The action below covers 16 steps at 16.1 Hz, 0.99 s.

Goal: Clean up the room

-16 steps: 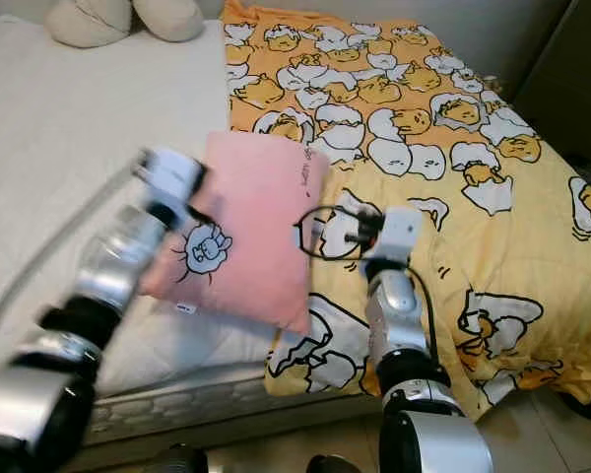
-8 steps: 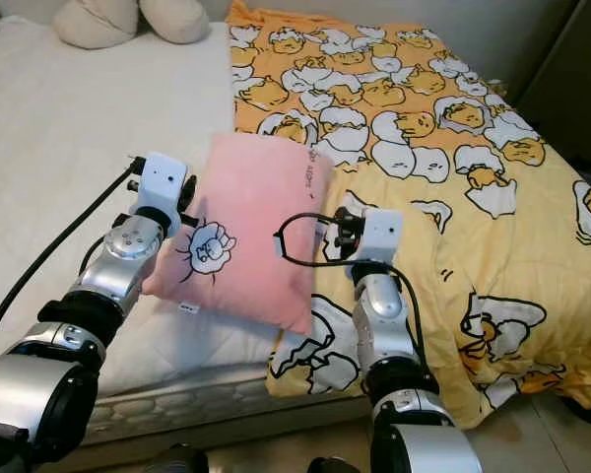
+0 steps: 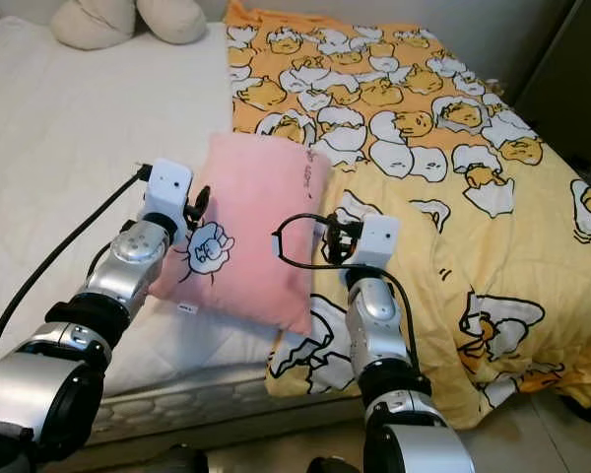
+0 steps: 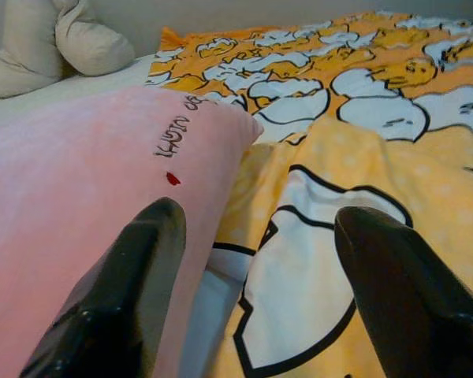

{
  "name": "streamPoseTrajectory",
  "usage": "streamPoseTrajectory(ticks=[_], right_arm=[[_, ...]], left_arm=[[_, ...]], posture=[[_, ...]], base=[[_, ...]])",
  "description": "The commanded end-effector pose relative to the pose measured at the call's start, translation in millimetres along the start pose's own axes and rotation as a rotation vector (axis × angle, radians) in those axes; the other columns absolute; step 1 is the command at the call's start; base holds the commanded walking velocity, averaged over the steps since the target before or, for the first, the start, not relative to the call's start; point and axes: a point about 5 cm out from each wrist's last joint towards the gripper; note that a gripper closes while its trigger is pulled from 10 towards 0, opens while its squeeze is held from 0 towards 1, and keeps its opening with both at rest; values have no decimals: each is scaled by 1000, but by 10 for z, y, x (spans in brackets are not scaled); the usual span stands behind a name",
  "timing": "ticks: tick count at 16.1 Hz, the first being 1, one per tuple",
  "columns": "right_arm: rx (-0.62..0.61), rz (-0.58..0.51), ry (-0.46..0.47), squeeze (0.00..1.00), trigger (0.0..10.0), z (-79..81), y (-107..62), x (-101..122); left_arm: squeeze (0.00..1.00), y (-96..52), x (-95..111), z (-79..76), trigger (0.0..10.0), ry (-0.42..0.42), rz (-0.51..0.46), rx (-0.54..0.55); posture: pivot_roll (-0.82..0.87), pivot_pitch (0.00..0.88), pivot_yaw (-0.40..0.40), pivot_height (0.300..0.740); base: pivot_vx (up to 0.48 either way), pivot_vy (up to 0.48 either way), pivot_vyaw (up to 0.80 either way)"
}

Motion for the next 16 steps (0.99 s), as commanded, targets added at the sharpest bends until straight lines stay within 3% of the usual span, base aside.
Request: streamPoseTrajectory(ticks=[1,4,7,8,9,11,12,13,16], right_arm=[[-14,22,52,1000,10000,-14,25,-1],[-28,58,127,1000,10000,-17,38,-43],[-29,69,199,1000,10000,32,87,-15],[-42,85,243,1000,10000,25,96,-28],[-59,152,356,1000,10000,28,103,-101],[-58,250,420,969,10000,59,90,-209],[-31,254,436,0,10000,105,111,-193],[-14,255,442,0,10000,136,128,-175],[38,305,417,0,10000,235,130,-209]], left_arm=[[1000,36,89,12,10000,-3,-16,-6],[1000,41,60,8,10000,42,19,-52],[1000,72,97,131,10000,-40,56,-34],[1000,75,97,148,10000,-30,65,-31],[1000,77,79,167,10000,-19,90,-33],[1000,65,-9,185,10000,-57,168,-38],[314,47,-85,185,10000,-130,221,-49],[0,30,-144,206,10000,-162,258,-22],[0,-10,-270,117,10000,-359,324,-55]], posture=[[67,0,-27,740],[79,0,-23,740],[94,27,-11,740],[93,34,-8,740],[85,39,-1,740],[74,58,7,740],[73,74,5,740],[75,89,2,740],[69,128,-19,740]], base=[[0,0,0],[0,0,0],[0,0,0],[0,0,0],[0,0,0],[0,0,0],[0,0,0],[0,0,0],[0,0,0]])
Point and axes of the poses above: a point about 5 cm out from each wrist's last joint towards the gripper, its own y axis pointing out of the wrist towards the gripper, its own x axis along the axis of the wrist's last joint, z = x × y, and after that the axes turned 3 degrees about -y, right-handed
